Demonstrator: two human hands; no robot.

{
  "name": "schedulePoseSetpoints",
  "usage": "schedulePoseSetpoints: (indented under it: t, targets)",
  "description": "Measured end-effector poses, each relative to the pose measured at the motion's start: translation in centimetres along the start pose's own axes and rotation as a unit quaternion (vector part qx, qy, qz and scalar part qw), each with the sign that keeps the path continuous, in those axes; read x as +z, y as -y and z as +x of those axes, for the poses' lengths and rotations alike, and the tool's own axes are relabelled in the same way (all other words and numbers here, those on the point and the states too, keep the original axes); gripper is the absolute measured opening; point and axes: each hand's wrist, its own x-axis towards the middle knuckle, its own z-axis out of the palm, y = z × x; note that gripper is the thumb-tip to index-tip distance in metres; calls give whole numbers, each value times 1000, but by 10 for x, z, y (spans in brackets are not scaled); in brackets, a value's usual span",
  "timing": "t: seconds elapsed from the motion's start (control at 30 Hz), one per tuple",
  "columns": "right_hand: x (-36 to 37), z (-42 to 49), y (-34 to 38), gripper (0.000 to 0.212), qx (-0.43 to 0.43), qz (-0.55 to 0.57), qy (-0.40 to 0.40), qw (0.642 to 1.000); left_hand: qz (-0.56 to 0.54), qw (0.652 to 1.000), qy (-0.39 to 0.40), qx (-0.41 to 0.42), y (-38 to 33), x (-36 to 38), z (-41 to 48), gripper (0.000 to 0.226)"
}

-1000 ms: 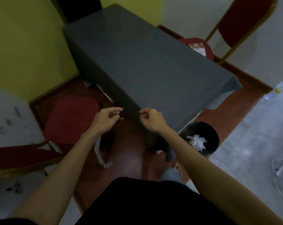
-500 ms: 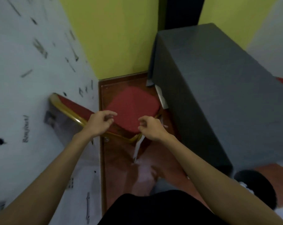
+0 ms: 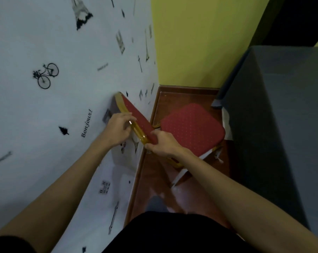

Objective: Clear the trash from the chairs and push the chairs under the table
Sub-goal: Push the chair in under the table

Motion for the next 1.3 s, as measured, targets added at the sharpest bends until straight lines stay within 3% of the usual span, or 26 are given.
schedulePoseSetpoints:
  t: [0.13, 0.3, 0.47, 0.67, 0.97, 1.1, 1.3]
  targets:
    - [21, 23, 15, 41, 7, -34, -3, 999, 47, 998, 32, 33, 26, 6, 21, 43]
    - [50, 38, 26, 72, 45, -72, -56, 995, 101, 989, 62, 93, 46, 2, 47, 54]
    - [65, 45, 36, 60, 67, -46, -161, 984, 125, 979, 94, 131, 57, -14, 90, 45]
    - [72, 50, 37, 76, 114, -6, -205, 972, 201, 950, 102, 214, 66, -14, 116, 32]
    - [78, 12, 33, 66, 190, 28, -280, 940, 189, 947, 76, 249, 57, 14, 104, 36]
    - [75, -13, 27, 73, 212, 32, -294, 931, 155, 938, 97, 294, 33, 24, 103, 34]
    - [85, -36, 22, 66, 231, 56, -340, 910, 157, 923, 116, 333, 14, 39, 101, 35]
